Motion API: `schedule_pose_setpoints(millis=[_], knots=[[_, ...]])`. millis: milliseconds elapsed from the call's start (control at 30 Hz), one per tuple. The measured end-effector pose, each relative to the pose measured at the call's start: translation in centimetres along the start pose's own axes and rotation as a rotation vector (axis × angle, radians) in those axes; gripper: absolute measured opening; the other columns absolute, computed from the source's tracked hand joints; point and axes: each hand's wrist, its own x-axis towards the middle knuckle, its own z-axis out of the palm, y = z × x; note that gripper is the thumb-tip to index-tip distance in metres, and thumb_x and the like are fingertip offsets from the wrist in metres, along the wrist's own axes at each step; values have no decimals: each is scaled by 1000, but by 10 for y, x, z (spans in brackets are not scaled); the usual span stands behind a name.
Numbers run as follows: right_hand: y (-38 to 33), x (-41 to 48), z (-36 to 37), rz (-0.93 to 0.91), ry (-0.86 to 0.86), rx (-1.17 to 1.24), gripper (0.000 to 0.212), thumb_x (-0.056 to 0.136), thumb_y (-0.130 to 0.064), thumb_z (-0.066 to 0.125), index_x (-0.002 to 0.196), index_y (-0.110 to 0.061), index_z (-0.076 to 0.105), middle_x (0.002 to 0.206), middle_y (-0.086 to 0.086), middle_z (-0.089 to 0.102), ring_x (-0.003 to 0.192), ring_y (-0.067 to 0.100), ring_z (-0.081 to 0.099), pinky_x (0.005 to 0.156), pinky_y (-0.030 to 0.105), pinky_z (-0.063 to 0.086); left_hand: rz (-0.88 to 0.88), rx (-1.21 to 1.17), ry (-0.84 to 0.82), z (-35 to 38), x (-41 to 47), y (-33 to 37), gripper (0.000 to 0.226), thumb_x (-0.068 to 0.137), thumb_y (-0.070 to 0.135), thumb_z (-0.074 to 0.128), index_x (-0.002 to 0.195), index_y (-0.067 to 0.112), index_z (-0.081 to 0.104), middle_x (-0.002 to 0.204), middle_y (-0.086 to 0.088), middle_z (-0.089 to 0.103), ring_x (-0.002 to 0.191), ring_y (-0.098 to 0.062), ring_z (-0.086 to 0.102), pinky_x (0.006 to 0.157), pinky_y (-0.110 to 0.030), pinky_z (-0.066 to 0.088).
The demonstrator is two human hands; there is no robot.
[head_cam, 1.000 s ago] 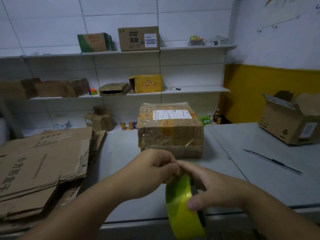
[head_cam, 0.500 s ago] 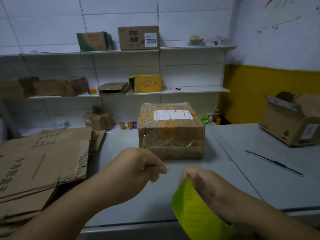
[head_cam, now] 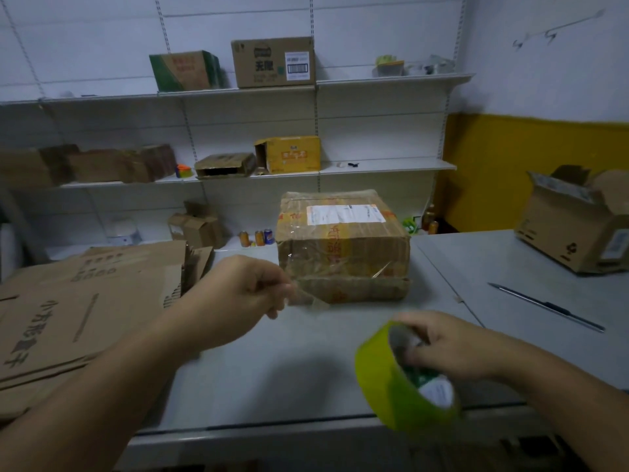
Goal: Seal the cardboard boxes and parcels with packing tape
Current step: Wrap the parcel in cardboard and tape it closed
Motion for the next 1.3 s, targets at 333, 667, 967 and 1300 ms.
schedule_pose_setpoints(millis=[333, 667, 967, 1300], knots=[[28, -25, -80, 688, 99, -355, 28, 73, -38, 57, 82, -12, 57, 68, 4, 55, 52, 15, 46, 48, 23, 32, -116, -39, 101, 17, -5, -46, 20, 90, 19, 56, 84, 37, 62, 76, 7, 69, 75, 0, 66, 77, -22, 56], [9, -11, -56, -9, 4, -950, 69, 86, -26, 66, 139, -51, 30, 146, -31, 19, 133, -5, 23, 107, 22, 30, -136, -94, 87, 45, -3, -56, 19, 91, 18, 55, 90, 35, 64, 80, 6, 68, 76, 0, 64, 81, -26, 55], [11, -9, -87, 232, 93, -957, 11, 95, -45, 51, 95, -33, 50, 76, -12, 52, 70, 1, 49, 65, 29, 43, -143, -94, 216, 28, -2, -66, 22, 91, 13, 54, 87, 32, 63, 80, 5, 68, 74, -4, 65, 67, -16, 50], [25, -23, -114, 714, 126, -1164, 15, 90, -37, 55, 93, -22, 59, 88, -4, 58, 85, 17, 58, 64, 26, 46, -228, -152, 257, 43, 5, -72, 17, 92, 12, 54, 93, 26, 63, 83, 0, 66, 78, -14, 64, 68, -16, 48]])
